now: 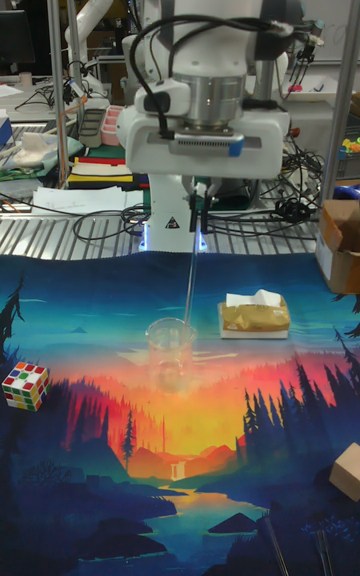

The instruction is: Shake the test tube

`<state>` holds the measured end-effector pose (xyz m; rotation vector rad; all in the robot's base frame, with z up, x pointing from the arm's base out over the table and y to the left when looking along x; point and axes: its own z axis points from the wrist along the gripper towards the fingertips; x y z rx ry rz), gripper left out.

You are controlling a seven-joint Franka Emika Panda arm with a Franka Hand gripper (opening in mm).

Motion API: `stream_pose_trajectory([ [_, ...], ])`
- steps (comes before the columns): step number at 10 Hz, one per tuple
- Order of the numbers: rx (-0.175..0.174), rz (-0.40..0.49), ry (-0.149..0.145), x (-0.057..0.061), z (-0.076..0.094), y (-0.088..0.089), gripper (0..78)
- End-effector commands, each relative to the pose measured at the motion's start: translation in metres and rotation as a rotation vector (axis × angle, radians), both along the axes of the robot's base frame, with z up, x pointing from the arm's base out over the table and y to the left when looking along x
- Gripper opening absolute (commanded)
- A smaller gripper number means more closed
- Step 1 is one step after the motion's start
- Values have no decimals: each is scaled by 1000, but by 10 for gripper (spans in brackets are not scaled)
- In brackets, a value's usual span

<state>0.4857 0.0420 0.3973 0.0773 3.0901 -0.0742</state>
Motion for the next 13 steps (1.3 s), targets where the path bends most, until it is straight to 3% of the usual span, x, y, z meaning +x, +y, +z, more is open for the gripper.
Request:
stream_pose_trajectory([
  [1,2,-3,-33,-1,-18,3,11],
  [6,-1,16,-42,2,-30,-2,11],
  [13,-5,3,-55,2,-32,-2,11],
])
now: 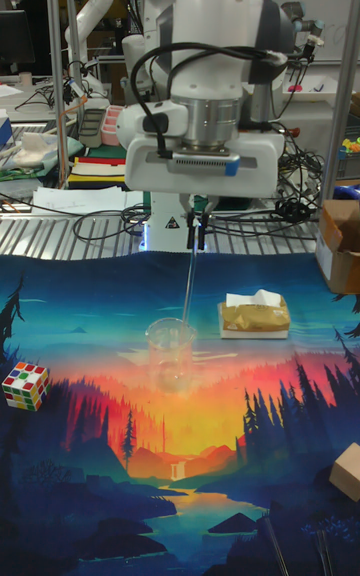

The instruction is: Shake the test tube

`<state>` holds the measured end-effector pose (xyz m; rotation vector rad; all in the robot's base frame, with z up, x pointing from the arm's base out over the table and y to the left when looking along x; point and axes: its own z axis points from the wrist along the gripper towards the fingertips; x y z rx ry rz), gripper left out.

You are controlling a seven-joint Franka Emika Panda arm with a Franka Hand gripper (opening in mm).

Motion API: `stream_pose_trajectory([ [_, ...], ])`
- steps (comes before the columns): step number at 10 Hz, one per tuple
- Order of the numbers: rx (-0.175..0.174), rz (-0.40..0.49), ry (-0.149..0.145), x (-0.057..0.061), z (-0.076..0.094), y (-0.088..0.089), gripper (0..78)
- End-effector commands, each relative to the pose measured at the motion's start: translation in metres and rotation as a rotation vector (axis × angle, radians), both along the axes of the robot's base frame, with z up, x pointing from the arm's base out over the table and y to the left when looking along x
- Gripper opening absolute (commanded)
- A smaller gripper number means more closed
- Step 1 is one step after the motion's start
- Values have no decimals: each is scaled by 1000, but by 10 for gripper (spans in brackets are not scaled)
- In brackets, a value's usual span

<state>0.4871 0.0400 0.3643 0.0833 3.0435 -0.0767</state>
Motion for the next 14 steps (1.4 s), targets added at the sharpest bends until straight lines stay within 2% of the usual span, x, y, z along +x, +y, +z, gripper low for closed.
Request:
stream_pose_trajectory([
  [1,-2,6,-9,1,1,0,775],
  [14,-2,6,-9,1,1,0,775],
])
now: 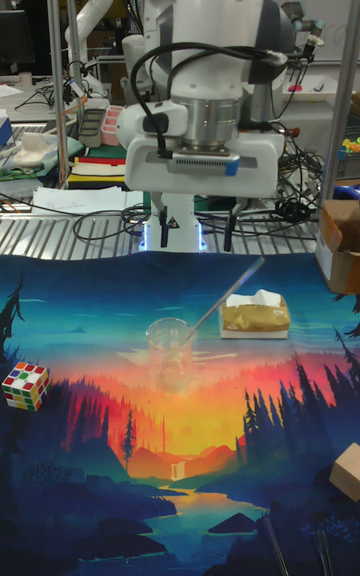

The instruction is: Shake the test tube

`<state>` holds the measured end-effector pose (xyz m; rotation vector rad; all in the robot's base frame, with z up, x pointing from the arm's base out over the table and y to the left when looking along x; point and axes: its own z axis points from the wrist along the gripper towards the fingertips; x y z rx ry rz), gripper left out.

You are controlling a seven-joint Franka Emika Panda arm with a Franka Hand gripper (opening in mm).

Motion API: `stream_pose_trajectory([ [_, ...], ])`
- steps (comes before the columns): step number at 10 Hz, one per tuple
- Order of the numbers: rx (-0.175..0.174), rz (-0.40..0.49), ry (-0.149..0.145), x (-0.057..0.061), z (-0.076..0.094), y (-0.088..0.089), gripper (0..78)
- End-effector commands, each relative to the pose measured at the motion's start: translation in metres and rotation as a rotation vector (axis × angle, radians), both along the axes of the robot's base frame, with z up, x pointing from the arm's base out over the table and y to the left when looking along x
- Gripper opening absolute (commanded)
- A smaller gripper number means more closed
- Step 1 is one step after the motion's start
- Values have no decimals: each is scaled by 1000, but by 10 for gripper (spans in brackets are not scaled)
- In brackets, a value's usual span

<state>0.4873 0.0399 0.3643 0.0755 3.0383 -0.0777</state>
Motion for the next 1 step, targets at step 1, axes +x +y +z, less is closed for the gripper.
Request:
stream_pose_trajectory([
  [1,1,-25,-6,1,6,0,775],
])
